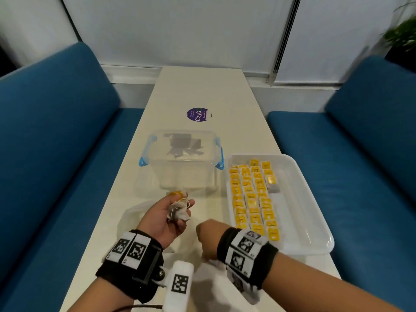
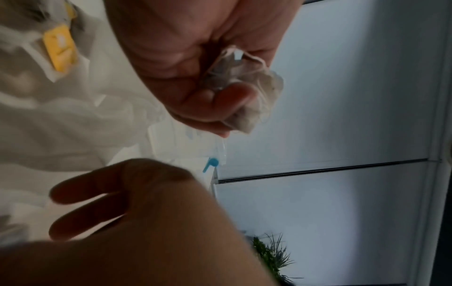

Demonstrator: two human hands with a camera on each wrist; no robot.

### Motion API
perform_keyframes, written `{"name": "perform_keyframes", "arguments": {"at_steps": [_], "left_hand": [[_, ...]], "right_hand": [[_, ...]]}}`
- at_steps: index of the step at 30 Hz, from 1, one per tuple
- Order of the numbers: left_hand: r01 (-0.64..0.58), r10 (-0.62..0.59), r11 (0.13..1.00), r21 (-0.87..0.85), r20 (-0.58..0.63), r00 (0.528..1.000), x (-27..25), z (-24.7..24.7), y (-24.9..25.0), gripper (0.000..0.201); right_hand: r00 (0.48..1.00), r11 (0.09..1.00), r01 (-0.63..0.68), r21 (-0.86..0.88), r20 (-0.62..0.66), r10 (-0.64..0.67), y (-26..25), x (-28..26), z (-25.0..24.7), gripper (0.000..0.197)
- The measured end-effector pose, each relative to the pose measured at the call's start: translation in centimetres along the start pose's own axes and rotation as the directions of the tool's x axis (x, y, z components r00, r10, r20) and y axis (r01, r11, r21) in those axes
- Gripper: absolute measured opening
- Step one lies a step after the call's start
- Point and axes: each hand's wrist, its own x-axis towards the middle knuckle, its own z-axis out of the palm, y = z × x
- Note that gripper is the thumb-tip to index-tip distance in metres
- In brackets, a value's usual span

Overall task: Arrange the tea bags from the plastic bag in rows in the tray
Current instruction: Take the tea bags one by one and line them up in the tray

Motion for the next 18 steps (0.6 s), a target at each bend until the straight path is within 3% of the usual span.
{"name": "perform_keyframes", "arguments": {"at_steps": [6,14,16,18], "left_hand": [[0.006,-0.006,1.000,0.022,0.012,1.000,-0.8,-1.0,-0.4,0.013],[0.009,-0.010,0.997,0.074,0.026,1.000,-0.9,-0.5,-0.8,0.012],[0.000,-0.001,0.995,0.095,0.015,1.000,-0.7,-0.3,-0.8,0.010],[-0.006,0.006,0.994,0.110,-0.001,1.000,-0.4,-0.1,-0.9,0.009]], "right_hand": [[0.991,0.992,-0.128,-0.002,-0.033,0.128,-0.3,0.6,3.3,0.032],[0.999,0.999,-0.051,0.003,0.001,0.051,0.0,-0.4,2.2,0.013],[0.997,0.995,-0.041,0.092,-0.056,0.047,0.2,-1.3,0.7,0.023],[0.981,0.953,0.002,0.303,-0.184,0.056,1.0,-2.7,-1.2,0.026]]}}
